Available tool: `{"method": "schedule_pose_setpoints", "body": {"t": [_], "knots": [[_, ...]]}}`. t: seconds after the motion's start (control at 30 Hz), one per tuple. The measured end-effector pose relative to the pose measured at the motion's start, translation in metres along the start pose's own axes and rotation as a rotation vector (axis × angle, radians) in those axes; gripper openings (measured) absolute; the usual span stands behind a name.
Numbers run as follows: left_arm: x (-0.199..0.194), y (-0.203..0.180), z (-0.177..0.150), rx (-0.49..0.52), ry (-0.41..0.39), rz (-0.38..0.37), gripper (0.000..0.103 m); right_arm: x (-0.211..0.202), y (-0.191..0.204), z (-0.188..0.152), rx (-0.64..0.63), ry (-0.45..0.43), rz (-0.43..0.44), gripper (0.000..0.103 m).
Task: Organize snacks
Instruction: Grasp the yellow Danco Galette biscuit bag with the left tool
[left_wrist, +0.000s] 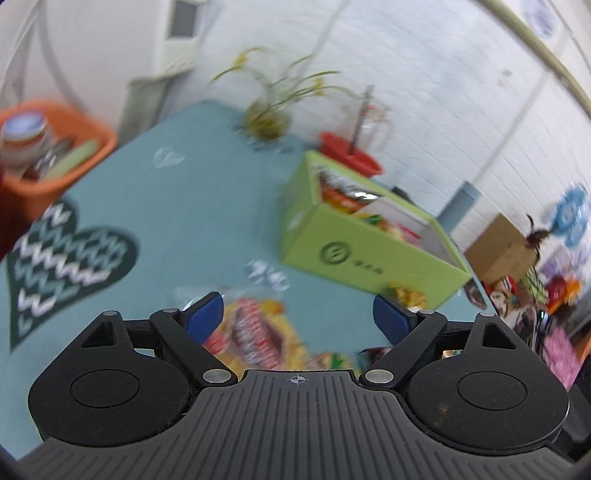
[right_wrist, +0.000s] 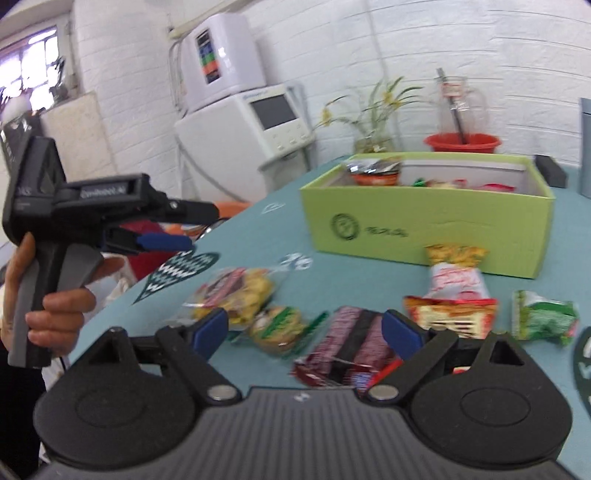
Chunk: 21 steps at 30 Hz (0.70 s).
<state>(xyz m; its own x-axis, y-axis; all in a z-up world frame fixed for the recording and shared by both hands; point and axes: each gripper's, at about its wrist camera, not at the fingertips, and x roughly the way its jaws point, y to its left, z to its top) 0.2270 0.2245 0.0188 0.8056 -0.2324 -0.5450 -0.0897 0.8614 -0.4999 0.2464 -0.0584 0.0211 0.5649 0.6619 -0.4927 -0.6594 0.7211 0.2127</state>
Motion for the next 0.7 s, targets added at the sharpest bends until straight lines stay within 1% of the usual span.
{"method": "schedule_pose_setpoints", "body": {"t": [0.07,0.13,0.17,0.3,0.43,0.47,0.53,0.57,0.6,0.63,0.67,0.7], "knots": [[0.001,0.020,-0.001,-0.049,0.012,0.009,0.075,0.015,0.014,0.006,-0.026,0.010,0.036,0.094],[0.007,0.030,-0.002,-0.063,0.045,0.024,0.075,0.033,0.025,0.012,-0.046,0.029,0.075,0.094],[0.009,0.034,-0.003,-0.065,0.056,0.019,0.075,0.042,0.031,0.013,-0.060,0.040,0.086,0.094],[0.020,0.039,-0.009,-0.057,0.107,-0.010,0.075,0.078,0.047,0.015,-0.115,0.096,0.081,0.094],[0.034,0.035,-0.013,-0.012,0.148,-0.012,0.075,0.104,0.051,0.016,-0.127,0.143,0.084,0.094],[0.038,0.035,-0.014,-0.006,0.158,-0.011,0.073,0.108,0.051,0.016,-0.136,0.142,0.082,0.094],[0.044,0.034,-0.016,0.009,0.167,-0.010,0.069,0.116,0.053,0.017,-0.154,0.146,0.088,0.094],[0.045,0.031,-0.017,0.033,0.164,0.001,0.058,0.120,0.053,0.017,-0.157,0.155,0.098,0.094],[0.045,0.028,-0.019,0.059,0.157,0.028,0.052,0.123,0.055,0.017,-0.161,0.160,0.107,0.092],[0.044,0.025,-0.021,0.093,0.145,0.067,0.046,0.124,0.057,0.016,-0.173,0.157,0.103,0.088],[0.042,0.024,-0.022,0.103,0.138,0.086,0.043,0.124,0.060,0.016,-0.191,0.160,0.096,0.084],[0.040,0.025,-0.022,0.090,0.136,0.093,0.042,0.122,0.062,0.017,-0.201,0.152,0.095,0.080]]}}
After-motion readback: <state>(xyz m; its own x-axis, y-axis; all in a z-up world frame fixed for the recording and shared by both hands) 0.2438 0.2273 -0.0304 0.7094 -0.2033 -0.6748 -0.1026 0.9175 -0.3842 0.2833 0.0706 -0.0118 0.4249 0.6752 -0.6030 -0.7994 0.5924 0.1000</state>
